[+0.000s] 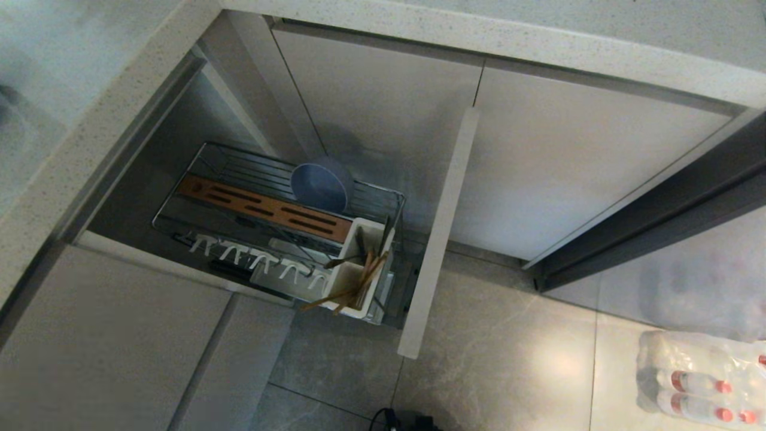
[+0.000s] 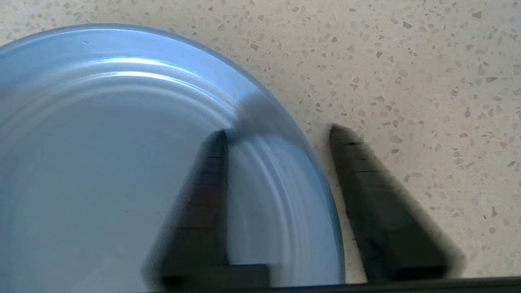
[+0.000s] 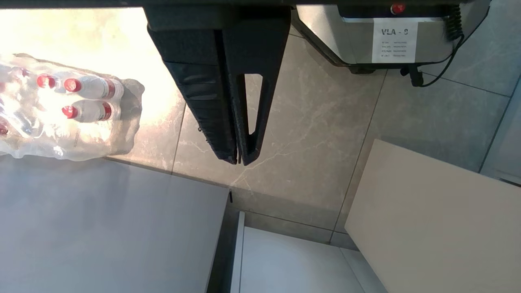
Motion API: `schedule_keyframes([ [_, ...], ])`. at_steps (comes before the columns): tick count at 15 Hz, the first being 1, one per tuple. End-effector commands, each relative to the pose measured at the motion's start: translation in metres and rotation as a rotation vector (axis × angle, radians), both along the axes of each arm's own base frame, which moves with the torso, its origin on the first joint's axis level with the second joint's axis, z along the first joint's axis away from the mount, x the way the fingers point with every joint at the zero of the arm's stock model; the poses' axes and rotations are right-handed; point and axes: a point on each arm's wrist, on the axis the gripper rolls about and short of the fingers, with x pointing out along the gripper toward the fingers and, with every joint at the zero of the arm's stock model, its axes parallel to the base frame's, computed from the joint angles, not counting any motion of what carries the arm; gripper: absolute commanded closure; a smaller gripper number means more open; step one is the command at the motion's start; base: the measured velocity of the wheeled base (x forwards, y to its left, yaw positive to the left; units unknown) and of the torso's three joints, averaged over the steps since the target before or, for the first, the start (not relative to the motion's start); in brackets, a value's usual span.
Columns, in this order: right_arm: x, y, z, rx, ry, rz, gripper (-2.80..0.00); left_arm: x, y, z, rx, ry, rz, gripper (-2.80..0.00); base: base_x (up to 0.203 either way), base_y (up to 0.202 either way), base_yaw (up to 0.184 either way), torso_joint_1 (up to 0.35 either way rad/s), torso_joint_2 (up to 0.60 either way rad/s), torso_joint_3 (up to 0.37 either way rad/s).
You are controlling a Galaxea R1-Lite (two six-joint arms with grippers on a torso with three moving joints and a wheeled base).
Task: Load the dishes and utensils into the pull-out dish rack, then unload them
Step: Pick up the plate and place it in the cupboard
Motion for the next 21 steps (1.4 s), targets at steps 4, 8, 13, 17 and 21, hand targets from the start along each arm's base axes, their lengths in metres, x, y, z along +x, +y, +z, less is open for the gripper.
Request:
schedule_keyframes([
  [4,0.0,0.0,0.0,0.0,0.0,0.0,0.0,-0.002,-0.001,0.001,0.0,-0.001,0.0,0.0,0.0,0.0,0.0,0.0,0.0,0.0],
  [8,0.0,0.0,0.0,0.0,0.0,0.0,0.0,-0.008,-0.003,0.0,0.006,0.011,-0.003,0.0,0.0,0.0,0.0,0.0,0.0,0.0],
  [13,0.0,0.0,0.0,0.0,0.001,0.0,0.0,-0.034,-0.013,0.012,0.028,-0.044,-0.006,0.0,0.0,0.0,0.0,0.0,0.0,0.0],
  [17,0.0,0.0,0.0,0.0,0.001,0.0,0.0,-0.067,-0.026,0.018,0.026,-0.103,-0.015,0.0,0.0,0.0,0.0,0.0,0.0,0.0],
  [21,0.0,0.0,0.0,0.0,0.0,0.0,0.0,-0.099,-0.042,0.045,0.024,-0.315,-0.051,0.0,0.0,0.0,0.0,0.0,0.0,0.0],
])
